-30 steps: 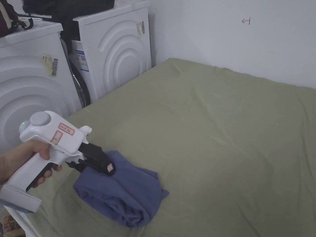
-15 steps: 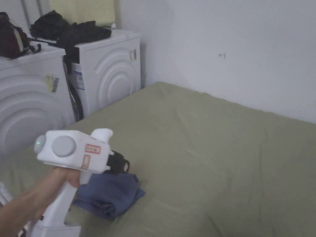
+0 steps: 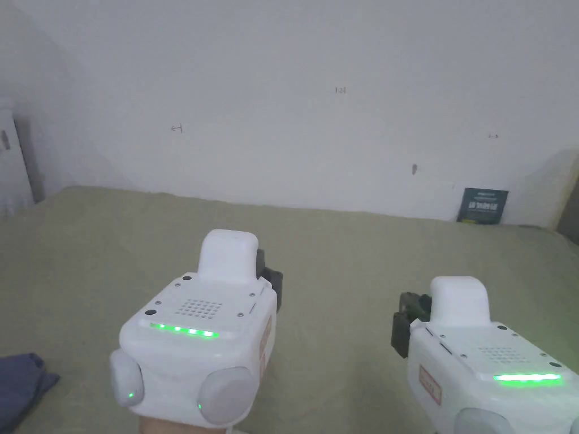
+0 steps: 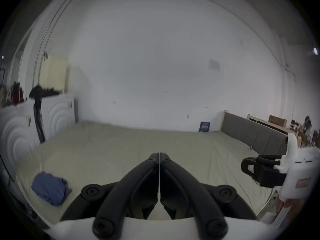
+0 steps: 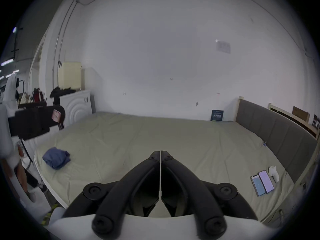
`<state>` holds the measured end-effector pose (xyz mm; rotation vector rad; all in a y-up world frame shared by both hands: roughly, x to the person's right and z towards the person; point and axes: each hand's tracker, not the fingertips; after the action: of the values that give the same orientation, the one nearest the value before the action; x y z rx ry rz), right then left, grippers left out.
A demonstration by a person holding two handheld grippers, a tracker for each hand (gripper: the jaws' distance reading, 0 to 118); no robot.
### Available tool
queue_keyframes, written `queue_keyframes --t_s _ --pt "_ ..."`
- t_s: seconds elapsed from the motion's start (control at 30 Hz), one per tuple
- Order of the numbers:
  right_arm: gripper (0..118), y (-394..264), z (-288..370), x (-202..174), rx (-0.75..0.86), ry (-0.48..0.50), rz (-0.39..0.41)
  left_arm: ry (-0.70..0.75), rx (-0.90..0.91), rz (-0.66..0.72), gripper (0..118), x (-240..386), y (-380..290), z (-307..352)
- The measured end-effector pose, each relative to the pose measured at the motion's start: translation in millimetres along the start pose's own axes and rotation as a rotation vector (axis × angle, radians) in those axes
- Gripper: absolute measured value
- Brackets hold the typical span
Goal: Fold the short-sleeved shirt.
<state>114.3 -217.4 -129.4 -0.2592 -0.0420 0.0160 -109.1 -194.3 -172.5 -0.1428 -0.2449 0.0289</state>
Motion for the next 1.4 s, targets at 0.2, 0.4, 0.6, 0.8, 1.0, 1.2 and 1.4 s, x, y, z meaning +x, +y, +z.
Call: queue_keyframes --t_s 0.2,0.4,0.6,0.8,1.0,1.2,1.4 --pt "2 -14 38 16 0.068 -0.061 0.018 0.012 0.010 0.055 0 6 -24 27" --pt "2 -8 45 19 0.085 -0.076 0.044 0.004 -0.023 0.011 3 14 -15 26" --pt "2 -7 46 23 0.090 -0.085 0.022 0.007 0.024 -0.007 3 15 -2 34" --pt "17 -9 46 30 0.084 -0.113 0.000 0.045 0.040 0.012 28 15 -1 36" --pt "118 -8 42 34 0.132 -0.129 0.028 0.115 -0.006 -0.032 118 11 1 32" --pt "118 -7 40 29 0.083 -0.118 0.054 0.178 0.016 -0.109 118 21 -10 29" --pt "118 -10 39 31 0.073 -0.119 0.057 0.027 -0.030 0.025 118 1 -8 34"
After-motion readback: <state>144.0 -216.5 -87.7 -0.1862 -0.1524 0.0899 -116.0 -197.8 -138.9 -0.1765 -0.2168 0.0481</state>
